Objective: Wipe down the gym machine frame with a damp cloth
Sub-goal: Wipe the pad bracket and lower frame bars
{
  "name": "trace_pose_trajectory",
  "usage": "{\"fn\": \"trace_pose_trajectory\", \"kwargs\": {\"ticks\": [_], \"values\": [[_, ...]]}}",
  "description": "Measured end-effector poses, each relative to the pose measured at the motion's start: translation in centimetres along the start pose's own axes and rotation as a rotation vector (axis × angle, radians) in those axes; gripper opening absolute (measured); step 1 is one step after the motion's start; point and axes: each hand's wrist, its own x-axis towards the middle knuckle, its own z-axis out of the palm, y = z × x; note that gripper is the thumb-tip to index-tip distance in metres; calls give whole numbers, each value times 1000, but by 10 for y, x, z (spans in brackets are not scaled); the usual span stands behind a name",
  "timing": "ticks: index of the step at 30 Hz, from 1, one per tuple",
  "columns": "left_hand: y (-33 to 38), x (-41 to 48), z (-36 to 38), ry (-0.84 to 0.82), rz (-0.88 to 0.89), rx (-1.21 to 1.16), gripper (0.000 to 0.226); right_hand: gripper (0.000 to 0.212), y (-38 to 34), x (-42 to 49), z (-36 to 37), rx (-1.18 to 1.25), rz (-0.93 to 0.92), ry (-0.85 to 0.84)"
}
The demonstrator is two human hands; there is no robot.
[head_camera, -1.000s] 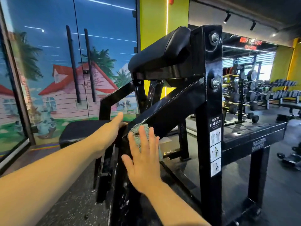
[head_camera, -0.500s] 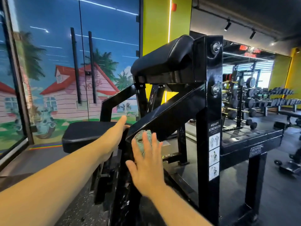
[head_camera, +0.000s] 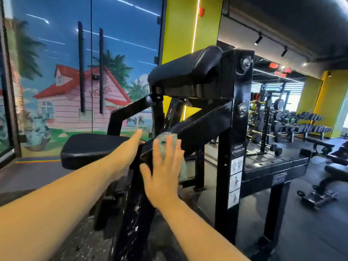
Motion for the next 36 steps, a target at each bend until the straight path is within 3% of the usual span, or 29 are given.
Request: {"fn": "trace_pose_trajectory", "kwargs": {"ticks": [3, 4, 8, 11, 14, 16, 19, 24, 26, 30, 32, 36], "values": [[9, -15, 4, -40, -61, 7, 56, 53, 13, -17, -8, 7, -338, -110], [10, -18, 4, -68, -78, 15, 60, 53, 25, -3, -12, -4, -324, -66], [6, -16, -8, -98, -87, -13, 65, 59, 14, 38, -15, 15, 8, 80], [1, -15, -13, -84, -63, -65, 65, 60, -18, -23, 12, 32, -82, -10], [-18, -9, -25, 9, -38, -281, 64, 60, -27, -117, 36, -100, -195, -139], [-38, -13, -35, 24, -71, -283, 63, 56, -24, -158, 42, -179, -253, -189], [-70, -27, -41, -60, -169, -93, 67, 52, -21, -130, 34, -93, -228, -141], [-84, -37, -32, -87, -178, -48, 60, 56, -29, -34, 18, 59, 69, 49], [-84, -40, -29, -91, -156, -37, 64, 59, -32, -56, 28, 35, 34, 22], [-88, -44, -35, -163, -125, -140, 63, 64, -26, -180, 46, -59, -117, -212], [-90, -44, -38, -168, -92, -200, 62, 65, -20, -198, 44, -113, -151, -265], [-97, -40, -41, -152, -45, -205, 62, 59, -37, -96, 28, 85, 1, -65]]}}
